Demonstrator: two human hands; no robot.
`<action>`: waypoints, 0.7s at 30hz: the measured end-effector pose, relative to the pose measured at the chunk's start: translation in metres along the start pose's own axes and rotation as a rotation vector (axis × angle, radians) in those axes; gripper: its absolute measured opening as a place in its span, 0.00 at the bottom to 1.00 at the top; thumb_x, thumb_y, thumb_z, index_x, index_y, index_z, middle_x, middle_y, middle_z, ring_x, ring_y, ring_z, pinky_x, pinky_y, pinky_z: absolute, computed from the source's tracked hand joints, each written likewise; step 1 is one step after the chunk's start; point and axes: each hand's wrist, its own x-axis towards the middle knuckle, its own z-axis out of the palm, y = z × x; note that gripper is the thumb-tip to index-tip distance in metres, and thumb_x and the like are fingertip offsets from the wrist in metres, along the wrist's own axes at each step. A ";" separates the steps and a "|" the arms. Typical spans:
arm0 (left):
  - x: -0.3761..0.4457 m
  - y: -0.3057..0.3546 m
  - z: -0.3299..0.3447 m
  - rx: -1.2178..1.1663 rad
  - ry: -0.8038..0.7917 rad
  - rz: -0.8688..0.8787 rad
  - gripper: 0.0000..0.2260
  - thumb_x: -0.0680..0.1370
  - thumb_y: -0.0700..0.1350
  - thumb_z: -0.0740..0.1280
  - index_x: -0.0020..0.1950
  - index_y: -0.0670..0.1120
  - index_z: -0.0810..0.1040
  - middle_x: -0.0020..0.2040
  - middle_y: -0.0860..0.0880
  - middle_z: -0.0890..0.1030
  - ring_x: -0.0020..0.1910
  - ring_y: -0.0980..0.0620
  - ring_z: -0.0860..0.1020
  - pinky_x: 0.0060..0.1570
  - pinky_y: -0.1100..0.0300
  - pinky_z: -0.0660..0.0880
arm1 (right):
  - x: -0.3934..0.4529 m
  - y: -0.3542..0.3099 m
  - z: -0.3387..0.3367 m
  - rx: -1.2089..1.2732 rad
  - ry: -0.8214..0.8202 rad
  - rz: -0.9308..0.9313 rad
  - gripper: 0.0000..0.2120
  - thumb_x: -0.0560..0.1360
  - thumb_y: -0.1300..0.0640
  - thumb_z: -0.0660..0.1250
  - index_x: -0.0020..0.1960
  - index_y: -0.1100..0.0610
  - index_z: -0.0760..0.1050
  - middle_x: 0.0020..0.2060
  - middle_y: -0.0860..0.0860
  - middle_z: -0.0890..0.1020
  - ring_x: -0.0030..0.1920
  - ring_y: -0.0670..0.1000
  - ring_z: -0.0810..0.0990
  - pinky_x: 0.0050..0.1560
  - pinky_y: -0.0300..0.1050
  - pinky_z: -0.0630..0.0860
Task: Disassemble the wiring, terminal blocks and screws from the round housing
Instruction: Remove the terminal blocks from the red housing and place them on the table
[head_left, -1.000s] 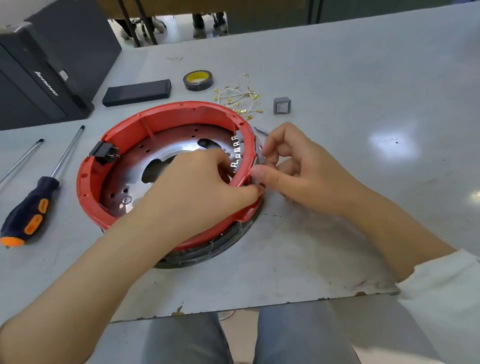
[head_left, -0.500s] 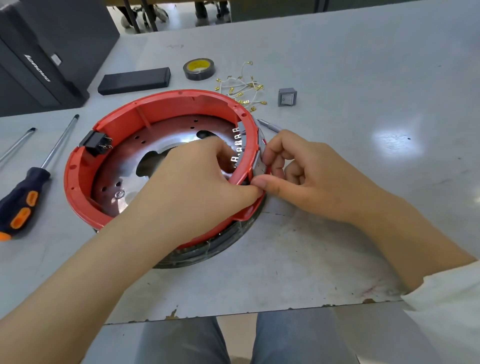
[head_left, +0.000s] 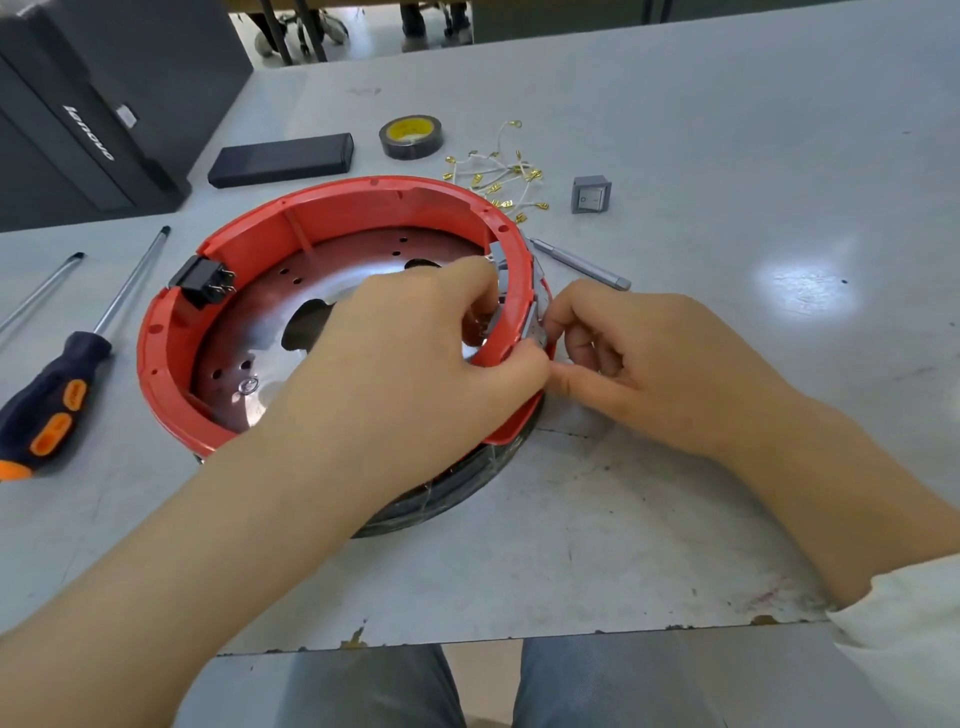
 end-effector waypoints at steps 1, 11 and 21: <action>0.002 -0.001 -0.001 0.013 -0.013 0.018 0.13 0.68 0.61 0.64 0.39 0.52 0.74 0.32 0.56 0.78 0.41 0.65 0.73 0.37 0.72 0.67 | 0.000 0.000 0.000 -0.008 -0.001 -0.002 0.25 0.68 0.30 0.51 0.48 0.49 0.71 0.31 0.45 0.74 0.36 0.47 0.72 0.33 0.41 0.70; 0.010 -0.011 -0.011 -0.162 -0.200 0.026 0.16 0.66 0.60 0.70 0.39 0.47 0.77 0.34 0.51 0.81 0.33 0.54 0.78 0.40 0.52 0.75 | 0.000 0.003 0.005 0.006 0.011 0.001 0.23 0.67 0.28 0.52 0.46 0.45 0.68 0.34 0.42 0.74 0.37 0.46 0.72 0.39 0.40 0.70; 0.007 -0.011 -0.009 -0.136 -0.153 0.036 0.15 0.66 0.60 0.65 0.40 0.50 0.77 0.32 0.51 0.80 0.34 0.52 0.79 0.39 0.47 0.77 | 0.004 0.005 0.012 0.207 -0.068 0.050 0.23 0.63 0.29 0.58 0.47 0.45 0.60 0.32 0.51 0.70 0.30 0.46 0.64 0.32 0.37 0.67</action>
